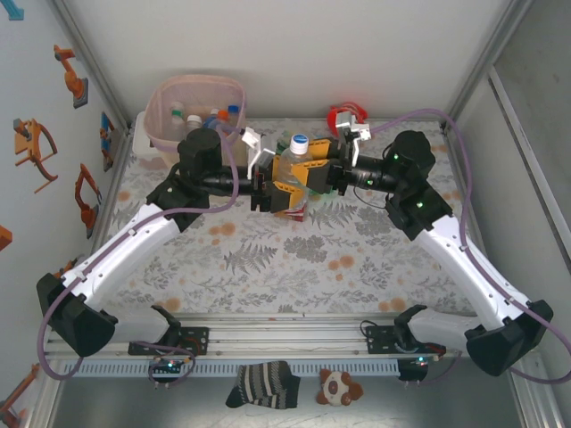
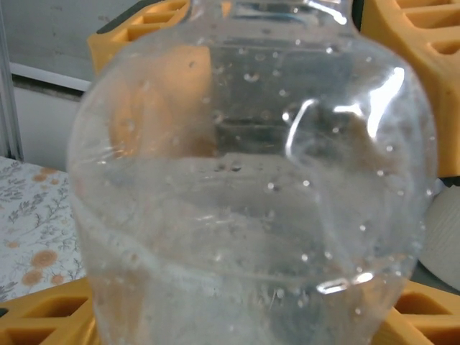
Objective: Put the plastic bottles in the bin
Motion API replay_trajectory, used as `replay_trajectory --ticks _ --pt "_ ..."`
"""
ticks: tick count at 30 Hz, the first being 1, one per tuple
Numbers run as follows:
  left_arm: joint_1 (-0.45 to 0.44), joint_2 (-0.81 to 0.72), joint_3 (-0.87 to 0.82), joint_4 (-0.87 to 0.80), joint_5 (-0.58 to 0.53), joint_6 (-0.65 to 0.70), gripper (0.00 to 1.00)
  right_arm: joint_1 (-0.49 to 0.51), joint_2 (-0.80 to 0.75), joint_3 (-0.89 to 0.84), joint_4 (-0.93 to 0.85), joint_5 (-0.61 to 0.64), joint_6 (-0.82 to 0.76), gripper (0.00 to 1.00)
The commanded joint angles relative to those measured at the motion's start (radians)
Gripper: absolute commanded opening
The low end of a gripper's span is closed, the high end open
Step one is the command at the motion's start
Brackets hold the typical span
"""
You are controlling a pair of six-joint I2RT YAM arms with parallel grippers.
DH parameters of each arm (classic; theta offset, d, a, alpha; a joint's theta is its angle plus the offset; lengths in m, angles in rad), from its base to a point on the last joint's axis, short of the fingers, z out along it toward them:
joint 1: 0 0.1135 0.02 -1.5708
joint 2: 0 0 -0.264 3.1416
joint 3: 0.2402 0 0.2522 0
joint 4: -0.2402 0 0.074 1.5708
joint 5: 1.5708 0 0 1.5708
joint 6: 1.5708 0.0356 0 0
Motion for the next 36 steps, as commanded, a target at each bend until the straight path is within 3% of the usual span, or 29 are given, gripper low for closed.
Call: replay_trajectory --ticks 1,9,15,24,36 --pt "-0.007 -0.007 0.020 0.000 0.028 0.029 0.63 0.007 -0.017 0.031 0.000 0.004 -0.033 0.46" --pt "-0.007 -0.022 0.012 -0.017 0.008 0.048 0.54 0.010 -0.016 0.027 -0.002 0.014 -0.041 0.47" --pt "-0.004 -0.039 0.014 -0.046 -0.023 0.068 0.54 0.012 -0.027 0.028 -0.022 0.056 -0.044 0.69" --pt "0.027 -0.090 0.033 -0.145 -0.133 0.125 0.55 0.013 -0.103 0.033 -0.148 0.178 -0.136 0.76" --pt "0.266 -0.054 0.200 -0.346 -0.421 0.074 0.56 0.012 -0.148 0.033 -0.219 0.258 -0.170 0.75"
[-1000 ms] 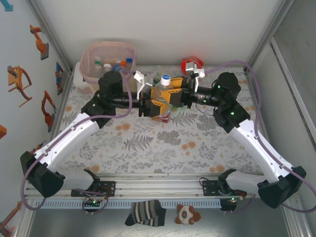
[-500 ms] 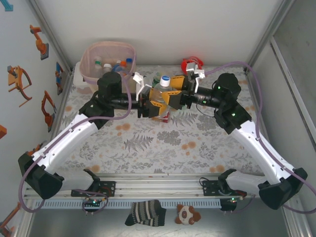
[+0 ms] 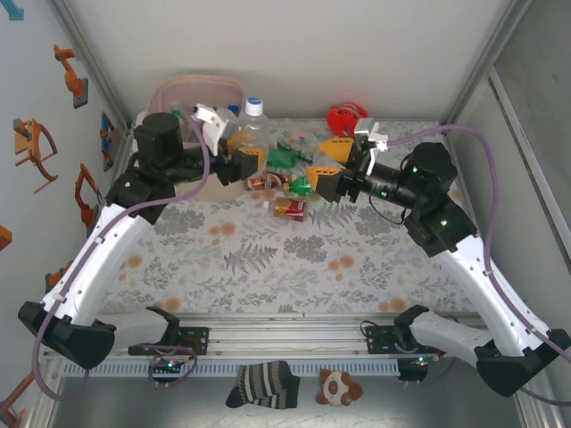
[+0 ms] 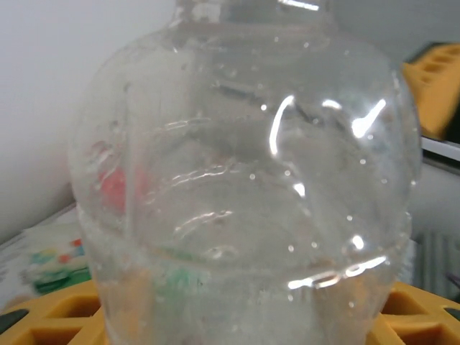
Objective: Put the plastic bottles in the bin
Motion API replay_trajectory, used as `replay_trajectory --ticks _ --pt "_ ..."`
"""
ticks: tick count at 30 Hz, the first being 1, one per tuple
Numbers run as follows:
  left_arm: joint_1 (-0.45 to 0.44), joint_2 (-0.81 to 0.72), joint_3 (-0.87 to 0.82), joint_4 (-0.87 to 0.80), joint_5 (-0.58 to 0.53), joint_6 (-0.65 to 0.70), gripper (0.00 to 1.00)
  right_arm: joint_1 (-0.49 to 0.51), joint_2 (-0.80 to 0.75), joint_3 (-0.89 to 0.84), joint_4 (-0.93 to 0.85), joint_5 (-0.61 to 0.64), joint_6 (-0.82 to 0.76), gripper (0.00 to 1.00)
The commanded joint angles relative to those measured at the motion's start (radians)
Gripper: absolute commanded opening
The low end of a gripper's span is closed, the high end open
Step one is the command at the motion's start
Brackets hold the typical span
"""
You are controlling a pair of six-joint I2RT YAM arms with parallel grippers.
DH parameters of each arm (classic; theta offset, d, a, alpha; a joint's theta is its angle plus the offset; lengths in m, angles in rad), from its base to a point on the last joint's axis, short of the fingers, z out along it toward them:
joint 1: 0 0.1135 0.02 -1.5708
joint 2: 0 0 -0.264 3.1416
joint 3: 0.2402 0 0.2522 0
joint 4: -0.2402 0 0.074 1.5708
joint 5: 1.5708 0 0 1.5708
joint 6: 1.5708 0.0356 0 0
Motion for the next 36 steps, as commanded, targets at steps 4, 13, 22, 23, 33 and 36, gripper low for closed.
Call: replay_trajectory --ticks 4,13,22,23,33,36 --pt "0.146 0.094 0.167 -0.161 -0.147 -0.052 0.54 0.005 -0.008 0.035 -0.018 0.025 -0.020 0.75" --pt "0.308 0.286 0.364 -0.256 -0.255 -0.080 0.54 0.005 -0.015 0.035 -0.035 0.035 -0.023 0.75" --pt "0.355 0.561 0.605 -0.444 -0.283 -0.018 0.54 0.005 -0.034 0.031 -0.062 0.050 -0.028 0.75" --pt "0.355 0.595 0.637 -0.474 -0.284 -0.010 0.54 0.005 -0.035 0.029 -0.065 0.052 -0.027 0.75" --pt "0.355 0.839 0.901 -0.755 -0.367 0.038 0.54 0.006 -0.041 0.019 -0.071 0.062 -0.024 0.74" --pt "0.355 0.883 0.945 -0.844 -0.402 0.056 0.54 0.007 -0.043 0.013 -0.067 0.064 -0.021 0.74"
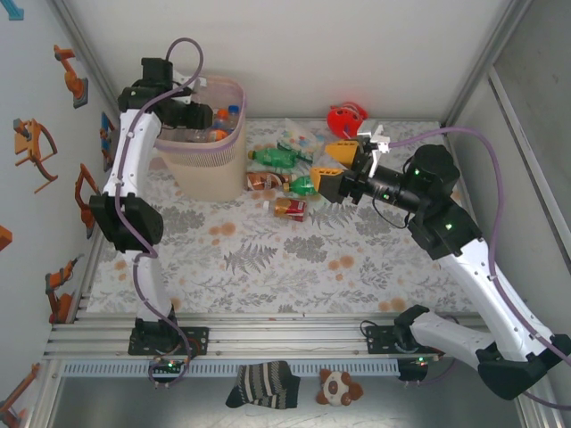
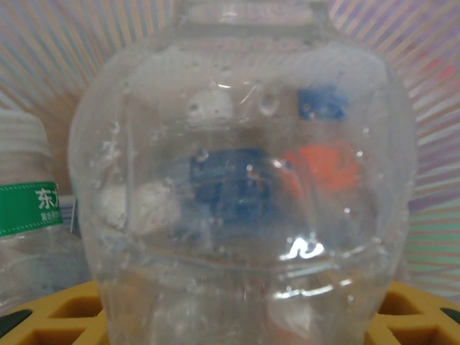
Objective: Put the plastic bottles in the bin
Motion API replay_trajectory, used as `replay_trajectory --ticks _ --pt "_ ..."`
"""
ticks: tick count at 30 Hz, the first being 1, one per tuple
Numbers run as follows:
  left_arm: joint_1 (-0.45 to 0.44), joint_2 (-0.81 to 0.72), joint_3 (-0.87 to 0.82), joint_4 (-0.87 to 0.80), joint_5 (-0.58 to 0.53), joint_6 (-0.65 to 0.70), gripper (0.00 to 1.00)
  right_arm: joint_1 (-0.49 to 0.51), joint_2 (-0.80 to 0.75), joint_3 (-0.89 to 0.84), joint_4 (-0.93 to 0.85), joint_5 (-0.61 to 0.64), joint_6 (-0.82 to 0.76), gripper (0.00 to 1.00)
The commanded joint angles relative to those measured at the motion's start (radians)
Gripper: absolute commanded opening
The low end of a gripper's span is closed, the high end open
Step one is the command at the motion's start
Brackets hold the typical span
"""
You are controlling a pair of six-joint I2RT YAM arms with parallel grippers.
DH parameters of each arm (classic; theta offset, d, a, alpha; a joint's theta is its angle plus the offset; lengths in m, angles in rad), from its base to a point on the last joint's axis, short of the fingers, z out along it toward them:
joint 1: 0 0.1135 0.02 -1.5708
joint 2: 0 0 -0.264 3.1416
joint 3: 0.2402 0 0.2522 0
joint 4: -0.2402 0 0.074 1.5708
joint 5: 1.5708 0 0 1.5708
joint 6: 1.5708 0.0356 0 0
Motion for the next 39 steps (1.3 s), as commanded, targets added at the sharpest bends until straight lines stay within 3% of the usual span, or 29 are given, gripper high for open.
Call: replay_trajectory --ticks 1,8,17,25,31,36,39 --pt "0.005 0.034 0.060 -0.178 -0.056 0.045 0.54 0.007 -0.020 0.007 0.009 0.009 -0.007 0.74" --pt "0.000 0.045 0.083 -0.304 -0.055 0.067 0.54 0.007 -0.007 0.002 0.028 0.006 0.001 0.74" --pt "-0.041 0.067 0.137 -0.435 -0.160 0.092 0.59 0.010 0.012 0.008 0.049 -0.001 0.013 0.73" --pt "-0.044 0.051 0.221 -0.436 -0.093 0.076 0.81 0.013 0.018 0.022 0.036 -0.004 0.011 0.73" --pt "-0.044 0.008 0.248 -0.373 -0.071 0.069 0.90 0.014 0.017 0.024 0.036 0.000 0.012 0.73" --pt "-0.041 -0.011 0.239 -0.313 -0.095 0.064 0.90 0.015 0.018 0.026 0.034 0.001 0.013 0.73" --pt "-0.041 -0.010 0.237 -0.286 -0.102 0.072 0.81 0.014 0.018 0.027 0.036 0.002 0.012 0.73"
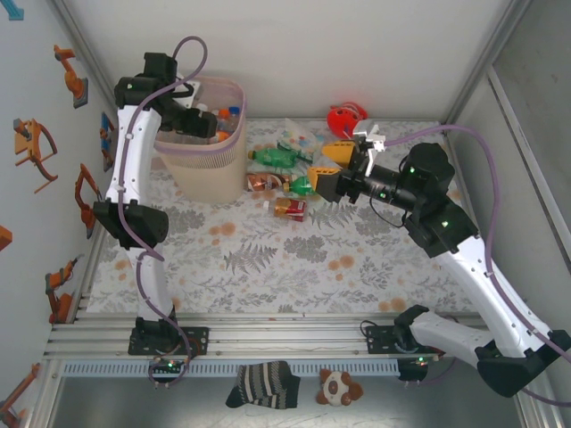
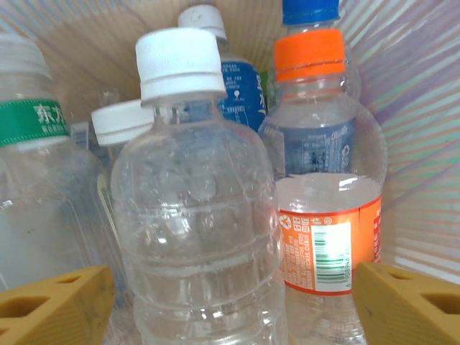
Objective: Put the plastic bottles in the bin
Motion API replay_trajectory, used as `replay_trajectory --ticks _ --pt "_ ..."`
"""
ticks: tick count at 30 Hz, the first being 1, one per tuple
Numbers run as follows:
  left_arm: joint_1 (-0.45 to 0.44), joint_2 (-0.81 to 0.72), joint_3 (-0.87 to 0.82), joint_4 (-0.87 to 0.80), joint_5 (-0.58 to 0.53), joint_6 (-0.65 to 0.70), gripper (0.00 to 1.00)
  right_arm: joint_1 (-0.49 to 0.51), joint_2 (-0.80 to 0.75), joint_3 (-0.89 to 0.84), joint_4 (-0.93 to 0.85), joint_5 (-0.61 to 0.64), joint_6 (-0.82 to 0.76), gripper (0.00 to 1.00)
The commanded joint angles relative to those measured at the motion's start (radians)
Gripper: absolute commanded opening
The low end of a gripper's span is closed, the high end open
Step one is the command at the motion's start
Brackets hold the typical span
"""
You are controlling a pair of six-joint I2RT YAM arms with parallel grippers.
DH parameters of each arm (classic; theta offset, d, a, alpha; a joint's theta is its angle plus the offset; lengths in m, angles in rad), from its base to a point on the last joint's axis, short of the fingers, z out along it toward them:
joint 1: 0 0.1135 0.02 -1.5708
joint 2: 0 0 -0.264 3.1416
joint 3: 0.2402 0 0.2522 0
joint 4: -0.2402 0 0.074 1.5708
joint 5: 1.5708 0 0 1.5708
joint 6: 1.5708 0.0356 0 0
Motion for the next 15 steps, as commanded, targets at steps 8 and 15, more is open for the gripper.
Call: replay_trajectory --ticks 8,15 --pt "0.001 -0.008 -0.009 0.070 -0.025 0.020 0.52 0.013 -0.002 0.022 0.034 0.003 0.005 0.72" --pt "0.002 0.013 -0.101 0.071 -0.024 0.030 0.44 0.014 -0.004 0.014 0.032 0.007 0.005 0.72"
